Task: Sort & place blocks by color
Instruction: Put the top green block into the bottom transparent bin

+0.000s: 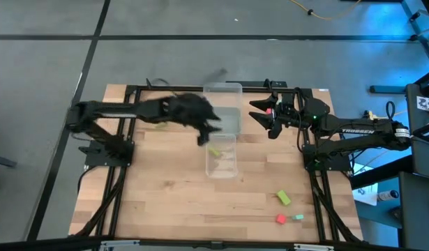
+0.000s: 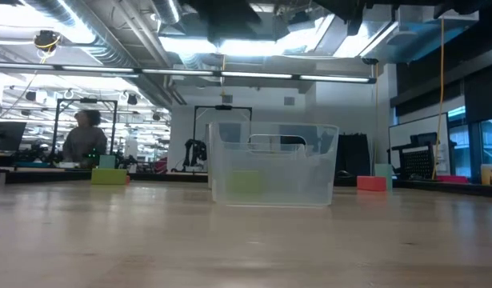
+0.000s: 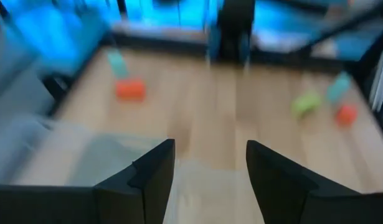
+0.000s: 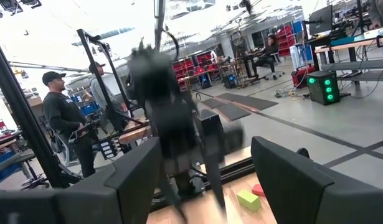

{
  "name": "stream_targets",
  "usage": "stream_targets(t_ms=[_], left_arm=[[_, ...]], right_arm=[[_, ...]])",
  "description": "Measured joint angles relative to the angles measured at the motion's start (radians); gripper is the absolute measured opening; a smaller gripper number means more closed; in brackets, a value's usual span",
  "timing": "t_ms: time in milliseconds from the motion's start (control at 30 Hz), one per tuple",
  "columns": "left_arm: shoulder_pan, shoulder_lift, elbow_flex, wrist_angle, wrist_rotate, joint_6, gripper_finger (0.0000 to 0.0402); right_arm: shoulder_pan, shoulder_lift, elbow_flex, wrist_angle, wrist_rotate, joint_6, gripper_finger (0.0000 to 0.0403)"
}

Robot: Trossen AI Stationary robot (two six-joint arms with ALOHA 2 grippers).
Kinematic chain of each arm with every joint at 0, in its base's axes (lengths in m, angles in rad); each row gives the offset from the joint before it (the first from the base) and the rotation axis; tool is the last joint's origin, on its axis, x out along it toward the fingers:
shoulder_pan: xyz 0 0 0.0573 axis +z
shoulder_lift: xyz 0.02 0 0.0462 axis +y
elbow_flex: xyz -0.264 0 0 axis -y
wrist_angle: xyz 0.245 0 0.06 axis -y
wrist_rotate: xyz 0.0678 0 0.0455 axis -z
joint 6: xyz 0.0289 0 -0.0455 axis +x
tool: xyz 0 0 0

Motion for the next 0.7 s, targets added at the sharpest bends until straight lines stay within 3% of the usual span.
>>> stream_targets(t_ms=[133,433,533,700], left_arm=[[0.025,-0.175,-0.111,0.12,0.0,0.0,0.0189],[0.012,-0.453,-0.56,0.685,-0.013,-0.122,0.0189],[0.0,-0.49,-0.632,0.753,-0.037,-0.121,0.0189],[-0.004,-0.491,-0.65,0.765,-0.033,-0.121,0.0189]], right_arm=[[0.0,0.0,0.0,-0.001,0.0,-0.001,0.0255],[0.0,0.0,0.0,-0.005,0.0,-0.001,0.0255],[0.0,0.0,0.0,-0.005,-0.001,-0.003,0.0255],[0.0,0.0,0.0,-0.005,-0.001,-0.005,0.0255]])
